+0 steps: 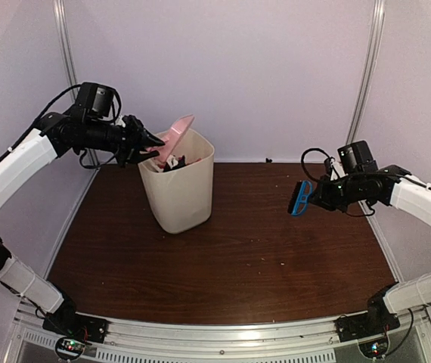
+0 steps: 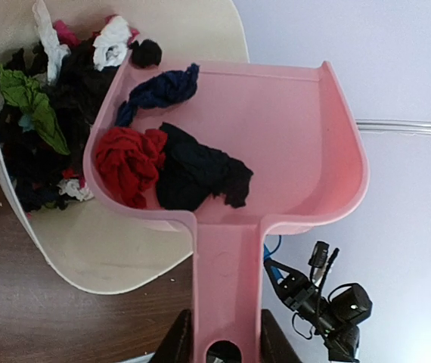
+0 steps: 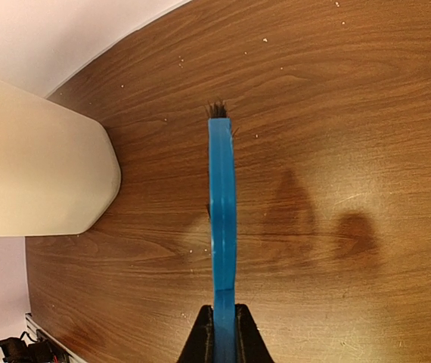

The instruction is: Sweep away the paper scraps from the table

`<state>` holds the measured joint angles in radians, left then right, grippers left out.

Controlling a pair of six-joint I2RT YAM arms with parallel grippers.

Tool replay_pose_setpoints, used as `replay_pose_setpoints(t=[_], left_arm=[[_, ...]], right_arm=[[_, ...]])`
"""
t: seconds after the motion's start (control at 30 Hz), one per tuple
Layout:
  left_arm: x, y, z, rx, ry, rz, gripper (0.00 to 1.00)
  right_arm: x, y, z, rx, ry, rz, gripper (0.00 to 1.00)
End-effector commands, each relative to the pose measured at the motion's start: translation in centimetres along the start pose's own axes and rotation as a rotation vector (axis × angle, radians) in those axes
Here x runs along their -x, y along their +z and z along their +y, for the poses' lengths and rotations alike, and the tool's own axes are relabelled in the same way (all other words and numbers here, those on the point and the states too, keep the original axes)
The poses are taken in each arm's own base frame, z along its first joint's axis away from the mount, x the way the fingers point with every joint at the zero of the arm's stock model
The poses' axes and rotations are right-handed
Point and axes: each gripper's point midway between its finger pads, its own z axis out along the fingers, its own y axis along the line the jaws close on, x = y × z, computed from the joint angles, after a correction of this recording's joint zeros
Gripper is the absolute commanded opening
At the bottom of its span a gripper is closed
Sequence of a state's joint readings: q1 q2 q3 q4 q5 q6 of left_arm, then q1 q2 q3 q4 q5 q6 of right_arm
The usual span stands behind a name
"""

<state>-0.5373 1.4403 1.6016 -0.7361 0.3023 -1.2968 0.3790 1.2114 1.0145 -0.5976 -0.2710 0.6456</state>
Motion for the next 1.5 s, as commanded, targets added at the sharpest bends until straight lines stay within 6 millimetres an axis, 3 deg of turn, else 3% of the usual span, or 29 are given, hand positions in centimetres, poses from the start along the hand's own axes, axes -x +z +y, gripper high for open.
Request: replay_pose_setpoints(t=[0.0, 0.43, 0.67, 0.83, 1.03, 1.23, 1.47], left_arm=[[-0.6, -1.4, -2.9, -0.142, -0.114, 0.08, 0.0], [-1.4, -4.4, -6.9, -0.37, -0.352, 0.154, 0.0], [-1.2, -5.8, -7.8, -0.431, -0.393, 0.141, 0.0], [-0.8, -7.0, -8.5, -0.443, -0.33, 0.091, 0.0], [0.8, -9.0, -7.4, -0.339, -0.187, -0.081, 0.0], [2.5, -11.8, -3.9, -0.177, -0.097, -0.287, 0.0], [5.1, -16.1, -1.2, 0.036, 0.065, -0.517, 0.0]], right_arm=[[0.1, -0.5, -0.4, -0.002, 0.021, -0.015, 0.0], [-0.4, -0.5, -0.4, 0.009, 0.039, -0.008, 0.0], [-0.4, -0.5, -0.3, 0.017, 0.036, -0.006, 0.0], [-0.4, -0.5, -0.1, 0.024, 0.026, -0.006, 0.0], [-0.8, 0.1, -0.2, 0.028, 0.012, 0.018, 0.0], [-0.5, 0.9, 0.3, 0.035, -0.013, 0.042, 0.0], [-0.6, 1.6, 0.5, 0.043, -0.025, 0.072, 0.0]])
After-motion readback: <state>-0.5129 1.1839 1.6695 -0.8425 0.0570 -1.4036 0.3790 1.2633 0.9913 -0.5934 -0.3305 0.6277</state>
